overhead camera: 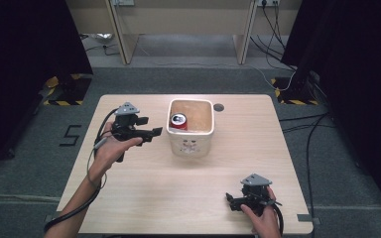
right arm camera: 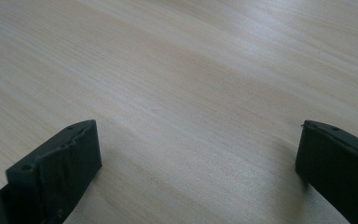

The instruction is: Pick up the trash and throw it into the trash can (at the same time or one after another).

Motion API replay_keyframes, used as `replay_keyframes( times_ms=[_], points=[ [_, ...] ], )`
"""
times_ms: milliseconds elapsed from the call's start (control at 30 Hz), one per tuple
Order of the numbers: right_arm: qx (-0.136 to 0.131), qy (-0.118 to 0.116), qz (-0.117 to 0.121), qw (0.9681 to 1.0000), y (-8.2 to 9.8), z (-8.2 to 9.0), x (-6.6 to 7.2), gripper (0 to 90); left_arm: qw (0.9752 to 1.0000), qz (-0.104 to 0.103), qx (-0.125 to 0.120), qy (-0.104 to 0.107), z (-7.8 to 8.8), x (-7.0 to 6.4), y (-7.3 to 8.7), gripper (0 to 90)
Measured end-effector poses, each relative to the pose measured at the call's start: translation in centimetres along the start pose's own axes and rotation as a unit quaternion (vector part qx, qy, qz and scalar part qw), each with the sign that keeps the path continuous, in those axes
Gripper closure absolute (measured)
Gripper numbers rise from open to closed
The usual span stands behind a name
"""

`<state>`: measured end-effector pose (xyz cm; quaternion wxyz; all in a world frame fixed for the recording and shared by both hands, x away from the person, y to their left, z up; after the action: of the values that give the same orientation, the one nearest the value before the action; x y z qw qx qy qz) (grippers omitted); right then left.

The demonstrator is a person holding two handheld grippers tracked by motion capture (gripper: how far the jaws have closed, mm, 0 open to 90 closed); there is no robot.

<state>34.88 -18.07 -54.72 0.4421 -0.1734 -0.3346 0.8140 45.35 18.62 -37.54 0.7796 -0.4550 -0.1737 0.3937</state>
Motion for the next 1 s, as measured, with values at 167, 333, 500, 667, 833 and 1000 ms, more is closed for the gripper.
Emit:
replay_keyframes(
  times_ms=[167, 333, 500, 667, 833, 1000],
  points=[
    [0.0, 0.0, 0.001, 1.0, 0.0, 0.0, 0.0, 0.3, 1.0, 0.008, -0.003, 0.0, 0.4, 0.4, 1.3, 27.7],
    [0.001, 0.0, 0.0, 1.0, 0.0, 0.0, 0.0, 0.3, 0.9998, 0.017, 0.002, -0.002, 0.5, 1.2, 2.4, 27.5],
    [0.001, 0.0, 0.001, 1.0, 0.0, 0.0, 0.0, 0.3, 0.9997, 0.02, 0.006, -0.008, 0.2, 2.0, 3.7, 27.0],
    [0.001, 0.0, 0.001, 1.0, 0.0, 0.0, 0.0, 0.3, 0.9995, 0.03, 0.01, -0.008, -0.1, 2.7, 4.9, 26.3],
    [0.0, 0.0, 0.002, 1.0, 0.0, 0.0, 0.0, 0.3, 0.9994, 0.034, 0.008, -0.004, -0.3, 3.0, 6.0, 25.6],
    [0.001, 0.0, 0.001, 1.0, 0.0, 0.0, 0.0, 0.3, 0.9994, 0.034, 0.008, -0.006, -0.3, 3.0, 6.9, 25.1]
  ],
)
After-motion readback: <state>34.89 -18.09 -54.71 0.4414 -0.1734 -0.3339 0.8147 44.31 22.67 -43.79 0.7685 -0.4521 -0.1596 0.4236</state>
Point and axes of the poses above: each handheld gripper's, and its own axes: z roughly backward along the jaws, y roughly out of its underside, x roughly to its left, the point moved 4 cm from there along -z, roughly forward along the jaws, and after that the axes turned 2 degrees about -y, right-handed, at the moved point
